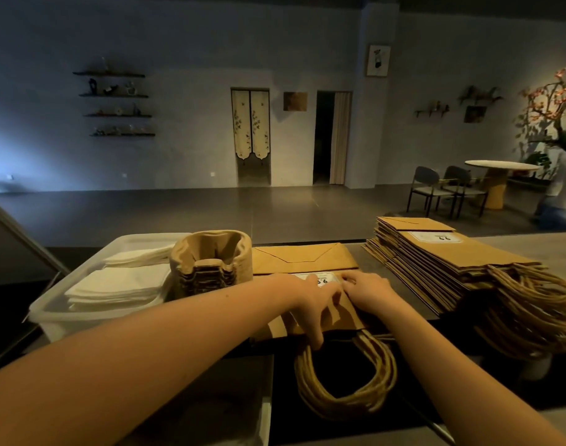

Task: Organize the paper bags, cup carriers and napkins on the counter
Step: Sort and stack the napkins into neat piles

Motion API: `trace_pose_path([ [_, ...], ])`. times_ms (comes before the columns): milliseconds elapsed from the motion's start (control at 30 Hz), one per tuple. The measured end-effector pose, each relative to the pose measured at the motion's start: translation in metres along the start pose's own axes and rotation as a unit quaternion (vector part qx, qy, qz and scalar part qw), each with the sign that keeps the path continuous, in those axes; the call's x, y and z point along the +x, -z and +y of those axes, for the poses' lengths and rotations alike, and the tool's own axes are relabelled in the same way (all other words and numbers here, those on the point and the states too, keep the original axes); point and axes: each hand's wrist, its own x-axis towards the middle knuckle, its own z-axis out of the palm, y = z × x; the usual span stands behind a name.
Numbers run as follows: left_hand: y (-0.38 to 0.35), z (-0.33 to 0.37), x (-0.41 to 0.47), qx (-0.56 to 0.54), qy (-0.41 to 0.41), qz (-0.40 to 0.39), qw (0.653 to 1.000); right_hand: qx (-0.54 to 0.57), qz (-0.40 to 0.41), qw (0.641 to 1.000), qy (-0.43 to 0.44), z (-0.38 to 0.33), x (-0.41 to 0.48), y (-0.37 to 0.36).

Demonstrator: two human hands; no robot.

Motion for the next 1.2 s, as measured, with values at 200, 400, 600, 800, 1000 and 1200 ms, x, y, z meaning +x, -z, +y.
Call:
trace_pose_path([
  [200,-0.003,-0.003,-0.002,0.017,0.026,0.003,1.0,0.013,0.004,1.0,-0.021,-0.008,0.006,-0.005],
  [400,0.021,0.009,-0.005,0.0,0.033,-0.057,0.998,-0.034,0.058,0.997,-0.023,-0.016,0.0,0.018],
  [600,0.055,0.04,-0.001,-0.23,0.038,0.022,0.972,-0.027,0.103,0.994,0.013,-0.009,-0.014,0.096],
  [800,0.063,0.082,0.027,-0.442,0.081,0.036,0.892,-0.033,0.127,0.99,-0.041,0.058,-0.021,0.157],
  [1000,0.049,0.111,0.058,-0.553,0.125,0.062,0.822,0.065,0.044,0.986,-0.148,0.137,-0.016,0.173],
  [1200,0.039,0.138,0.088,-0.653,0.143,0.07,0.741,0.257,-0.054,0.941,-0.212,0.183,-0.004,0.164],
])
